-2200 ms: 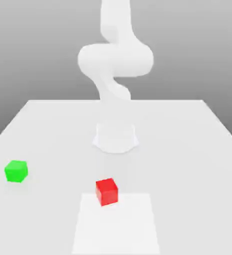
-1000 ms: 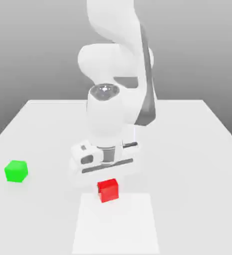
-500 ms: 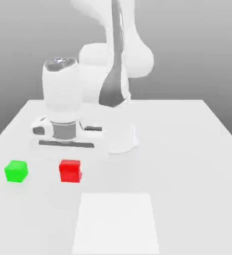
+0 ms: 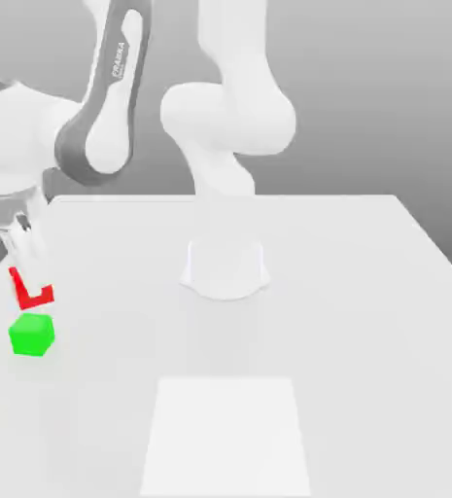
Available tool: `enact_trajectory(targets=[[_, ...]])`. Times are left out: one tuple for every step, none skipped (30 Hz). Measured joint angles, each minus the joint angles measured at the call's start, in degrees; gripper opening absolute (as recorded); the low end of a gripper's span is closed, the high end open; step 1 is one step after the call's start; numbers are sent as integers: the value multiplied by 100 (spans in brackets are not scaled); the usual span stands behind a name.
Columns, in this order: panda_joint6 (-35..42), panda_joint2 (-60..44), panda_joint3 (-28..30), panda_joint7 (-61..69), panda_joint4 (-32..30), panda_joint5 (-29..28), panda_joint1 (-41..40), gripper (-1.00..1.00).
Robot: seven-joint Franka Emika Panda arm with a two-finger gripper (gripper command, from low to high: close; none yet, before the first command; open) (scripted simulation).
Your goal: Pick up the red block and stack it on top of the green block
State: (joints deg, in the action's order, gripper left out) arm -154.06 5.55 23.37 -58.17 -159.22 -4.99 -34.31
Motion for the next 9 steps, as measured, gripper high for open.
enact_trajectory(targets=[[-149,-173,21,62,15,130,-4,-100],[-321,-370,9,167,26,298,14,-100],[-503,-579,-33,312,37,516,-3,-100],[-686,-794,-97,494,48,775,-5,-100],[-873,-1010,-237,692,60,1055,-75,-100],[-1012,-1170,-356,847,70,1271,-147,100],[-1012,-1170,-356,847,70,1271,-147,100],[-1012,-1170,-356,847,70,1271,-147,100],[-1012,-1170,-356,847,70,1271,-147,100]])
